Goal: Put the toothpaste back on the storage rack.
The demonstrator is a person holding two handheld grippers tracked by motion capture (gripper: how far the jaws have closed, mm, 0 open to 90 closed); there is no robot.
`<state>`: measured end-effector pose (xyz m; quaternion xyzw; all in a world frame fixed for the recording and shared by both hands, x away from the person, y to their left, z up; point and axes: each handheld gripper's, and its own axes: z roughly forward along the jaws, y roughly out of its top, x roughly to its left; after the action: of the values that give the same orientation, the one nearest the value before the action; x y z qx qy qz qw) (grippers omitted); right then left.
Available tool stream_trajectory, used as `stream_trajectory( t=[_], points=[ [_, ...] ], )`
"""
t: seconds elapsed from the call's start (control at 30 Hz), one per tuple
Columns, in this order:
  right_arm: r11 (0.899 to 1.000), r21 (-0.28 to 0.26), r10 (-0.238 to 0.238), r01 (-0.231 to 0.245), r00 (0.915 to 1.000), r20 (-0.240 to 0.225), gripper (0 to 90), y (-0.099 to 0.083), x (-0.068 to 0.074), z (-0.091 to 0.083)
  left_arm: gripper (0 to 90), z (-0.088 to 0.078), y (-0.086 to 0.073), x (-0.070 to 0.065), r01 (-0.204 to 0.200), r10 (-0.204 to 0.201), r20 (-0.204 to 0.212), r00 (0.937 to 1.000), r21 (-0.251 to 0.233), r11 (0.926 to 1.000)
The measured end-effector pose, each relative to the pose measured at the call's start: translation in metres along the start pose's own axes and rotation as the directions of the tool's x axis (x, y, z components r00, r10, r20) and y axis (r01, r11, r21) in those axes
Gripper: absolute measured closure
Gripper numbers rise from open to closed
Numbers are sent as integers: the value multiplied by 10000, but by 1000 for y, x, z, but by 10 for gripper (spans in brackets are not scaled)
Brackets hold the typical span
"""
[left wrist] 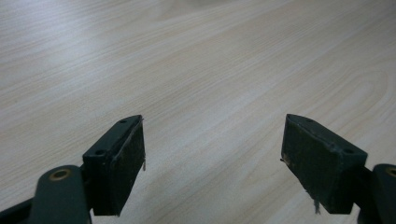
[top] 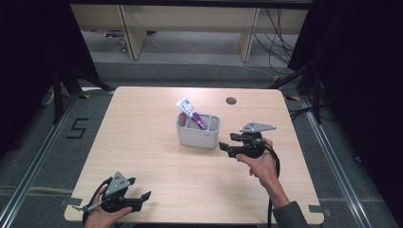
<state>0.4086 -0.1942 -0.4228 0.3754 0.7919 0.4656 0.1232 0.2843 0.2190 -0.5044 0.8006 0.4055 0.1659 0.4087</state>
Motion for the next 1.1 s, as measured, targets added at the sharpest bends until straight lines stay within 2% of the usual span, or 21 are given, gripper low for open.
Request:
stream_trajectory(
  t=[0.03,0.07,0.1,0.2,0.27,0.3,0.33,0.43,0.47,0.5,0.53,0.57,0.63,0.73,0.8,0.87,0.9,0.93,0.97,1.0,1.1],
  points=[
    [9997,65,222,-222,9997,-44,366,-2,1,-1,209,0,0,0,-5,5,-16,10000,18,10000],
    [9995,137,270,-271,9995,134,360,-4,2,-2,209,1,-1,-2,250,-250,-11,9997,-195,9995],
    [9999,93,71,-72,9999,151,349,-7,1,-1,209,1,0,-2,215,-215,-13,9998,-169,9996],
    [9995,250,170,-174,9997,147,333,-13,2,-3,210,1,0,-3,250,-250,-31,9997,-258,9994],
    [9995,321,-49,42,9997,232,318,-16,0,-6,209,1,0,-2,240,-240,-22,9997,-257,9994],
    [9988,307,372,-378,9991,215,313,-18,3,-7,209,0,0,-2,213,-214,-54,9998,-168,9996],
    [9996,277,27,-36,9994,331,311,-19,0,-8,209,0,0,-1,145,-146,-71,9999,-134,9998],
    [9994,350,5,-15,9996,285,297,-25,0,-10,210,0,0,1,-77,77,-35,10000,12,10000],
    [9984,364,420,-428,9989,224,297,-27,2,-10,209,0,0,0,-9,9,-32,10000,15,10000],
    [9995,316,-106,96,9995,310,296,-28,-2,-11,209,0,0,0,0,0,-14,10000,-10,10000],
    [9988,469,137,-157,9990,428,294,-29,0,-12,209,0,0,0,-9,9,-13,10000,26,10000],
    [9992,387,72,-91,9988,481,294,-31,-1,-13,209,0,0,0,-27,27,-23,10000,20,10000],
    [9987,372,338,-352,9987,383,290,-35,1,-14,209,1,-1,-1,207,-208,-97,9997,-126,9997],
    [9992,406,27,-45,9990,441,287,-39,-1,-18,209,0,-1,0,205,-206,-93,9997,-162,9997],
    [9982,486,315,-339,9983,497,286,-42,1,-22,210,1,-1,-1,271,-272,-77,9996,-196,9994],
    [9981,566,205,-233,9985,503,283,-46,1,-25,209,1,0,-2,239,-240,-55,9997,-194,9995],
    [9993,382,33,-54,9986,533,281,-48,0,-24,209,1,0,-3,249,-250,-56,9997,-184,9995],
    [9983,522,231,-257,9985,495,275,-50,2,-26,209,1,0,-2,215,-216,-57,9998,-146,9997],
    [9989,459,26,-53,9983,579,272,-51,1,-26,209,1,-1,-1,142,-142,-33,9999,-103,9998],
    [9985,471,269,-291,9985,484,272,-53,1,-26,210,0,-1,0,-61,61,-65,10000,117,9999],
    [9975,599,332,-369,9975,621,266,-59,1,-26,209,-1,-1,1,-92,92,-42,9999,79,9999]
  ],
)
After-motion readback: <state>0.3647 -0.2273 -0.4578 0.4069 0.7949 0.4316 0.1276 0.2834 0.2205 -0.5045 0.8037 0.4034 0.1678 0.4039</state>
